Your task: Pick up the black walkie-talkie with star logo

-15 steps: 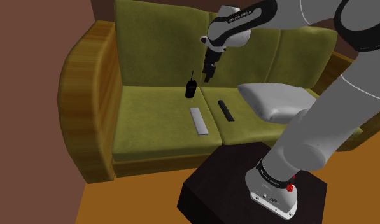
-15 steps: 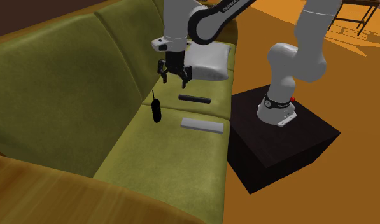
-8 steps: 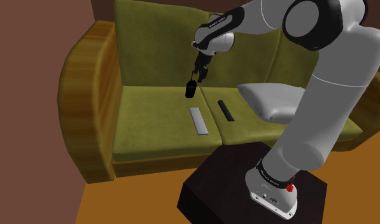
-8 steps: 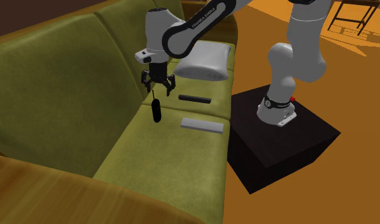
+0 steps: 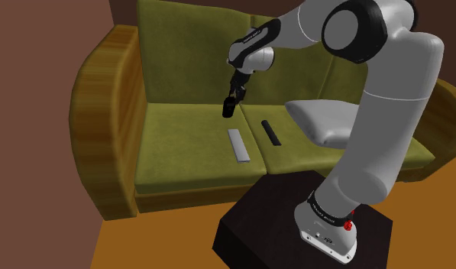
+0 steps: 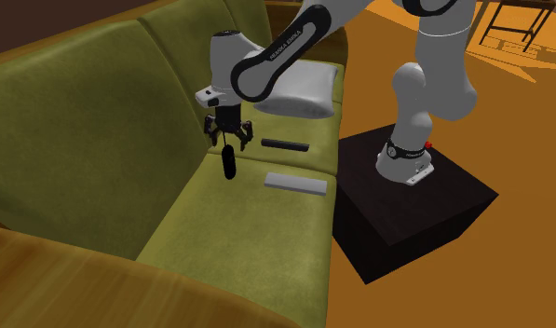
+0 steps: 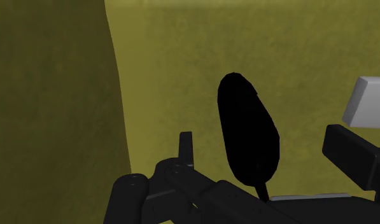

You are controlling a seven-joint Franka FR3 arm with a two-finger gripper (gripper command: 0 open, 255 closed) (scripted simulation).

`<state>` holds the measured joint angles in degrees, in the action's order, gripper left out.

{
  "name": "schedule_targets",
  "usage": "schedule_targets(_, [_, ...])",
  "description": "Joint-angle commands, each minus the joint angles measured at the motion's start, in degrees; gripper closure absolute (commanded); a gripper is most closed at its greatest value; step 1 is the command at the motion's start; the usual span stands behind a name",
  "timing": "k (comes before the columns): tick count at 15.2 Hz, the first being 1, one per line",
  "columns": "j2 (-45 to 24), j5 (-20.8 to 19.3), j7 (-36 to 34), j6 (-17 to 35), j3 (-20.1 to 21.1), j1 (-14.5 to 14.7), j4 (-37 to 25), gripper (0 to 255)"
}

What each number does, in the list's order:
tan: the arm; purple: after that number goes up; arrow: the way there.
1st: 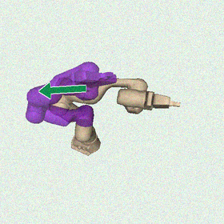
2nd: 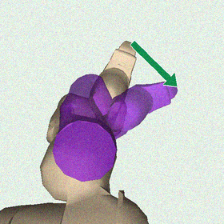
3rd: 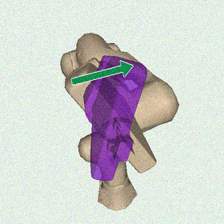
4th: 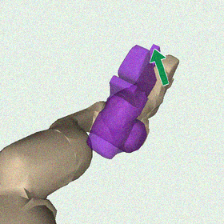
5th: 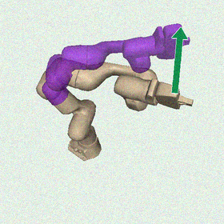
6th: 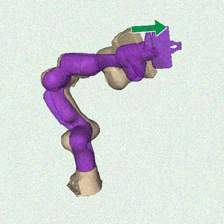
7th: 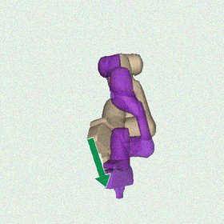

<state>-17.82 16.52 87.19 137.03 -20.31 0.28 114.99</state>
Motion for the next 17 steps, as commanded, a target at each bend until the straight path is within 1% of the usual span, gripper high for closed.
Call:
schedule_targets(1, [-0.6, 0.4, 0.2, 0.8, 0.2, 0.0, 0.1, 0])
schedule_targets(2, [-0.6, 0.4, 0.2, 0.8, 0.2, 0.0, 0.1, 0])
schedule_targets(3, [-0.7, 0.4, 0.2, 0.7, 0.2, 0.0, 0.1, 255])
schedule_targets(12, [-0.6, 0.4, 0.2, 0.7, 0.2, 0.0, 0.1, 255])
schedule_targets(17, [1.7, -1.3, -1.2, -2.3, -0.5, 0.5, -0.8, 255])
